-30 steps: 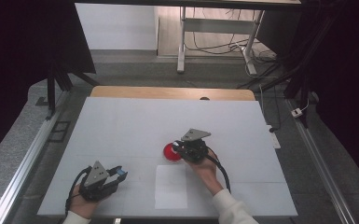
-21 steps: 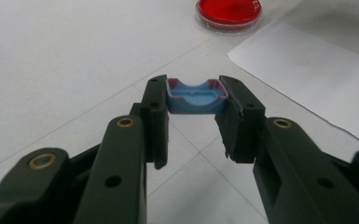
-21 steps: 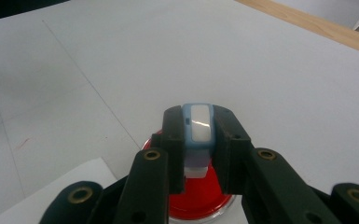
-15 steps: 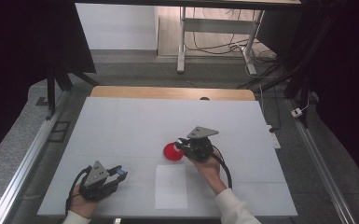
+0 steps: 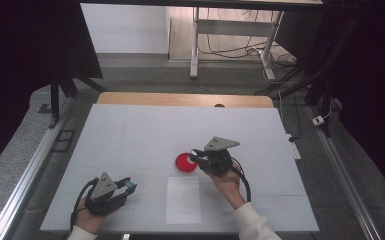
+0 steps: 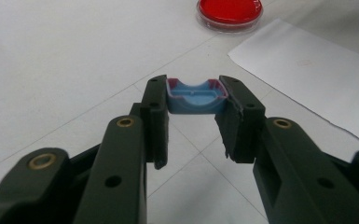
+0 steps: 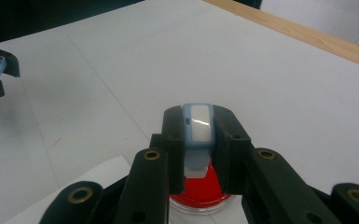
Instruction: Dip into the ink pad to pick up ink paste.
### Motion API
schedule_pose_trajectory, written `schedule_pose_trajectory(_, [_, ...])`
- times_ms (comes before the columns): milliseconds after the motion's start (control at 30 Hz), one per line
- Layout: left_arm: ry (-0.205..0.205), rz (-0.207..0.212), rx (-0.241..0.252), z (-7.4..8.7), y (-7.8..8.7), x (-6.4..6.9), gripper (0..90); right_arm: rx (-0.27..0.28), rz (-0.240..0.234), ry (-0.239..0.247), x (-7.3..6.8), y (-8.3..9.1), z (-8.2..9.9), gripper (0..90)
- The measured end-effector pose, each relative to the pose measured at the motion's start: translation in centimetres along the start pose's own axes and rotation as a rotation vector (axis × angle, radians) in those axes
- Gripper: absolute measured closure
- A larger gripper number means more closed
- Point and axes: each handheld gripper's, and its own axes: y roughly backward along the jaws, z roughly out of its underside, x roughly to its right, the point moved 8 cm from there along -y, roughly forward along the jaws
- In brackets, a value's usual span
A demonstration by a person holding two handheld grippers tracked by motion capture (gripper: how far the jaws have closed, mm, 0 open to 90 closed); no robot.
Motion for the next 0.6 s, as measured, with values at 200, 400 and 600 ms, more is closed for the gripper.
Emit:
schedule_pose_trajectory(200, [0.001, -0.001, 0.000, 0.0, 0.0, 0.0, 64.8, 0.022, -0.011, -0.007, -0.5, 0.7, -0.3, 75.0])
schedule_pose_trajectory(400, [0.001, -0.002, 0.001, 0.0, 0.0, -0.1, 64.8, 0.032, -0.016, 0.000, -1.0, 1.4, -0.5, 75.0])
schedule_pose_trajectory(600, [0.002, -0.003, 0.002, 0.0, 0.0, -0.1, 64.8, 0.040, -0.019, 0.012, -1.5, 2.0, -0.6, 75.0])
